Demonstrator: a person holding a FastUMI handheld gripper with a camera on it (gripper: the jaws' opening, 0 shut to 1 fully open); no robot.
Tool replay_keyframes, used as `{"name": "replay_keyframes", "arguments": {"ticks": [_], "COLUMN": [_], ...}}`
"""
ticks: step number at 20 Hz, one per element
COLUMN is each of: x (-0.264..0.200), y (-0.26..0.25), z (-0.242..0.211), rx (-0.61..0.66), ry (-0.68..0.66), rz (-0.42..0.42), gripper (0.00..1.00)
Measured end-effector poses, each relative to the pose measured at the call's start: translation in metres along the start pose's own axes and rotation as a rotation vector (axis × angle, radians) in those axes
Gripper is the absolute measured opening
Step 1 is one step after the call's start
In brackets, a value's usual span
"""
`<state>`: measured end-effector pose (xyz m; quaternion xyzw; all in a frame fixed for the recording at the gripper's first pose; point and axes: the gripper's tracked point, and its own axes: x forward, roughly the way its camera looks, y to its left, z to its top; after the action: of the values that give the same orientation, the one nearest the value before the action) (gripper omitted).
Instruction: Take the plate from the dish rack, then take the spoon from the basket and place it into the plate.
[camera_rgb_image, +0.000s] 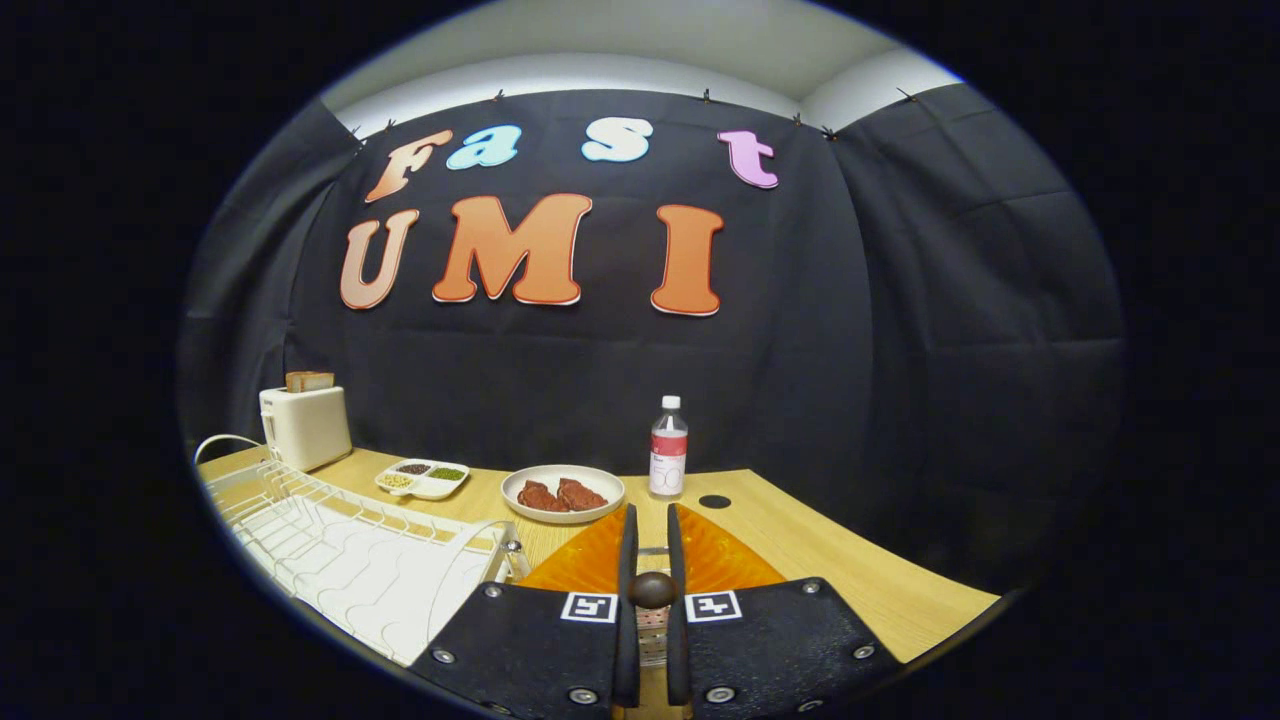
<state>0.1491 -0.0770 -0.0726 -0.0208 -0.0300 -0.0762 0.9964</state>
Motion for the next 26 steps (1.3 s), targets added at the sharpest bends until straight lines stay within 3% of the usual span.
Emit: {"name": "replay_keyframes", "arguments": {"ticks": [6,13,19,26], "x": [-0.054,-0.15,-0.216,-0.236], "y": [0.006,0.08,0.15,0.211], "z": [0.056,0.076,0.062,0.013], "rx": [-0.016,-0.029,0.009,0.07], "ry": [-0.065,-0.082,-0.076,-0.014], "rz": [0.013,0.145,0.273,0.348], "gripper": [0.1,0.1,0.1,0.1]}}
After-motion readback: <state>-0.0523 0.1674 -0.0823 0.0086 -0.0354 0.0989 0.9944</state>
